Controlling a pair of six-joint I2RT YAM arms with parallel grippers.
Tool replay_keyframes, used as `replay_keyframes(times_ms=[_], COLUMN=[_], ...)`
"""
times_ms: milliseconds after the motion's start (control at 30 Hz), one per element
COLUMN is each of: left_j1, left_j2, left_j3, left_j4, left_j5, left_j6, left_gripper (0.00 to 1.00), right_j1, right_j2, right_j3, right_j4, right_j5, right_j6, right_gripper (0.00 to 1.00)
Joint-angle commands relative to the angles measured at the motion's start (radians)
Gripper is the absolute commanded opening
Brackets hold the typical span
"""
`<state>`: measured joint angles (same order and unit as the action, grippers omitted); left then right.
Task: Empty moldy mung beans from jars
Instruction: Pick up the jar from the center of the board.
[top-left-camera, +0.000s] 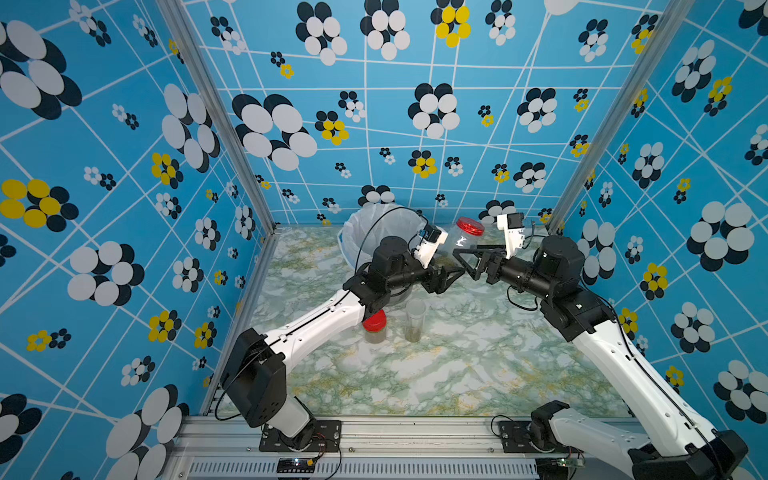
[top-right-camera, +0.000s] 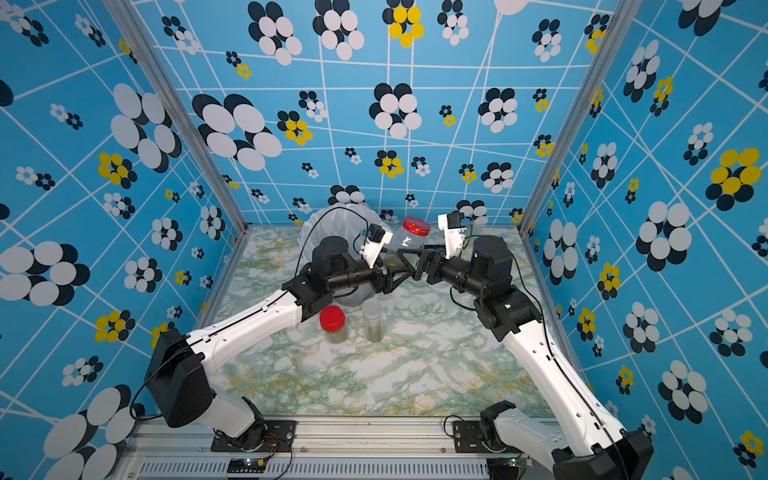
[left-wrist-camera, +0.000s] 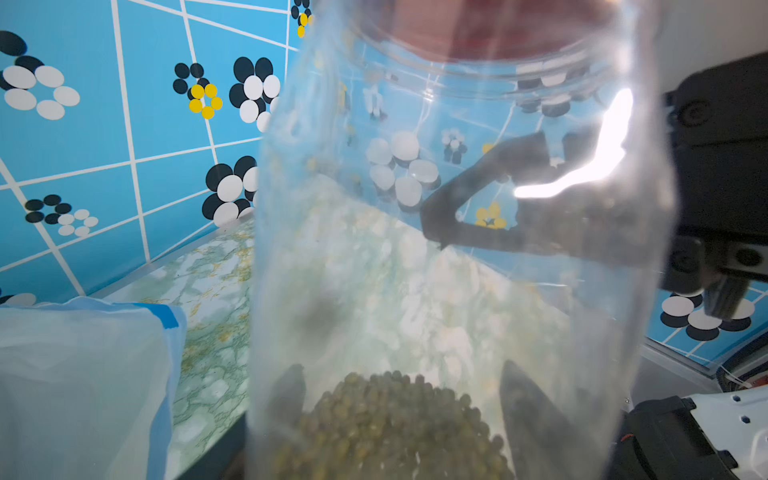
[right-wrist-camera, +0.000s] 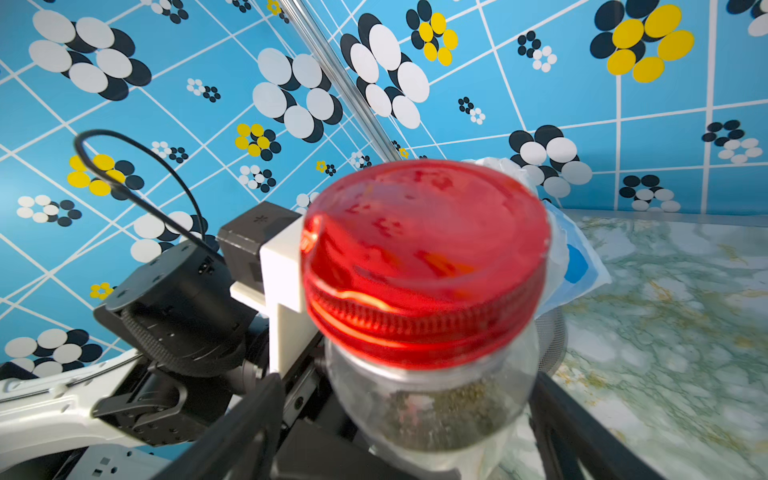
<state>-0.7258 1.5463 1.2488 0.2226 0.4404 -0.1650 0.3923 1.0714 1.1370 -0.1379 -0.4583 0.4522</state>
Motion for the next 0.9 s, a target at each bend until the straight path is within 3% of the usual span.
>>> replay_keyframes(times_ms=[0,500,867], left_j1=[0.011,0.011,0.009], left_j2=[-0.026,-0.068,-0.078], left_j3=[0.029,0.008,0.004], left_j4=[-0.043,-0.051,-0.096], left_j5=[-0.014,-0.037,-0.102], left_j6=[0.007,0.009,0.022], left_gripper=[0.46,0.44,0.44], right_j1=[0.009,0.007,0.008], right_j2=[-0.033,-0.035,-0.062], right_j3=[-0.002,0.017,0.05], right_j4=[-0.069,-0.098,-0.054], right_j5=[0.028,0.153,0.109], right_j6=[-0.056,-0.038,0.029], right_gripper=[0.95,0.95,0.94])
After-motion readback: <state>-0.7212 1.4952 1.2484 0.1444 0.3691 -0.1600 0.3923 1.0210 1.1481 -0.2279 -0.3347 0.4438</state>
